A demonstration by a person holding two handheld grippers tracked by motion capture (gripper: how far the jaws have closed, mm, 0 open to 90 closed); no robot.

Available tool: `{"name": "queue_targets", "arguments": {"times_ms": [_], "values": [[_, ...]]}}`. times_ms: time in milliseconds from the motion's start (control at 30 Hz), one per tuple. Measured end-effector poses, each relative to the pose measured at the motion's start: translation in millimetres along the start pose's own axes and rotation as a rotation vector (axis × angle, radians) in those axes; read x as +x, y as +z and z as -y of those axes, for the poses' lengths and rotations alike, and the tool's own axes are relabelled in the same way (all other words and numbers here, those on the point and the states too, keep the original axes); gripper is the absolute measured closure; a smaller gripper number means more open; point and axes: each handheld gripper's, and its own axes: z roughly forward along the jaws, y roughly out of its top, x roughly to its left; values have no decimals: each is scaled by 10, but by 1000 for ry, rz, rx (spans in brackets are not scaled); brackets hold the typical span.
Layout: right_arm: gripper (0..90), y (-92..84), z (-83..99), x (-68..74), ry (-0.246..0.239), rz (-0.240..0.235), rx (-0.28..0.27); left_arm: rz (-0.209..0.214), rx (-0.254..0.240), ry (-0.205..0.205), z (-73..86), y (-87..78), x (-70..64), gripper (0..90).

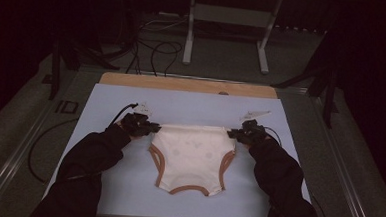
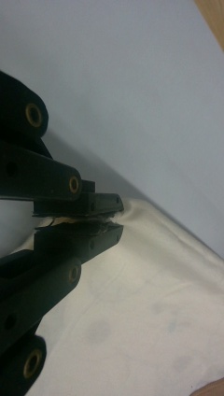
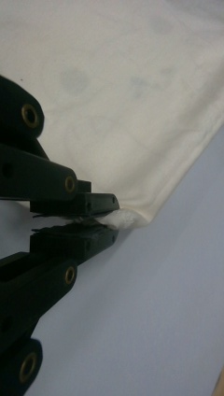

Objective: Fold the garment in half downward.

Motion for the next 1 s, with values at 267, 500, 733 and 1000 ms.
{"name": "queue_targets", "arguments": {"times_ms": [267, 500, 733, 1000], "values": [[834, 75, -101, -139, 32, 26, 9, -20, 7, 4, -96, 83, 104, 852], [834, 142, -134, -218, 56, 35, 12, -36, 16, 0, -140, 148, 169, 852], [832, 270, -136, -347, 99, 38, 34, -55, 47, -38, -185, 265, 257, 851], [812, 394, -122, -428, 130, 34, 50, -80, 54, -63, -171, 357, 308, 844]]}}
